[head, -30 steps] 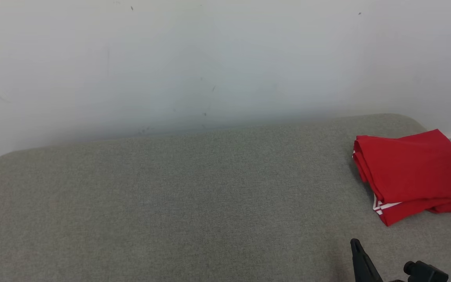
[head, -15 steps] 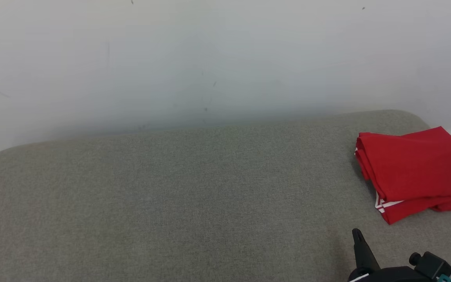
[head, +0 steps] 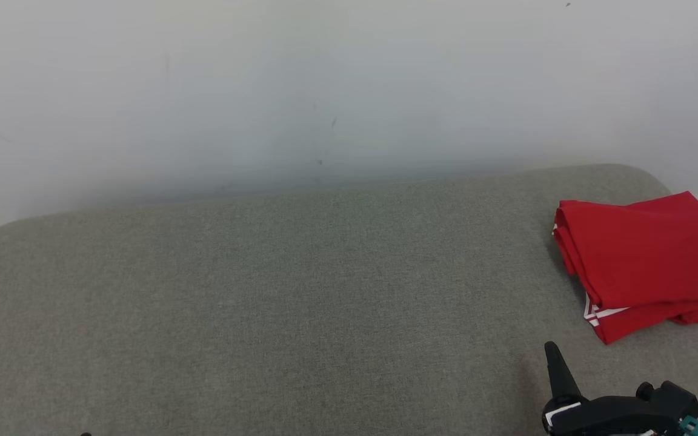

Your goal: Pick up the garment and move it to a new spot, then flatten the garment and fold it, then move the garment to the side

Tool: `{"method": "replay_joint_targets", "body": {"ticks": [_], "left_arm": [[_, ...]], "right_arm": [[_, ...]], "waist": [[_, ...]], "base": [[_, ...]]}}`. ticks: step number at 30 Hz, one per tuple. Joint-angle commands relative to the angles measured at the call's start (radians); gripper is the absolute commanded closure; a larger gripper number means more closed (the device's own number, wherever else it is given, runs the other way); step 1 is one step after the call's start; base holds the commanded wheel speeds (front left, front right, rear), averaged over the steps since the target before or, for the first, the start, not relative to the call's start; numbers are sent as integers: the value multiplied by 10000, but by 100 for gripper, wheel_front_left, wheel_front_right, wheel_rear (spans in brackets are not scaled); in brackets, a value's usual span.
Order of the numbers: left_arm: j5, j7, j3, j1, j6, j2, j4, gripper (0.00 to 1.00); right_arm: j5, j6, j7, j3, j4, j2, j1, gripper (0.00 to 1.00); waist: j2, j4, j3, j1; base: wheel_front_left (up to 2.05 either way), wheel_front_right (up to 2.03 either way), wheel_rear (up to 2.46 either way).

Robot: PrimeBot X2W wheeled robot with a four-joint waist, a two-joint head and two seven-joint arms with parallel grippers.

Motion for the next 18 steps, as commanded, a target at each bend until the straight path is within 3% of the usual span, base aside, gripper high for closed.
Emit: {"method": "replay_joint_targets", "body": {"ticks": [1,18], "left_arm": [[-306,75,110,-246,-57,28,-34,100],[-2054,592,455,-570,-202,31,175,100]], "right_arm": [[286,3,52,-59,-39,25,-293,100],[2104,3,457,-281,336,152,-825,100]], "waist": [[0,5,17,-1],[0,54,213,-1]], "base": [[0,0,0],[0,0,0]]}}
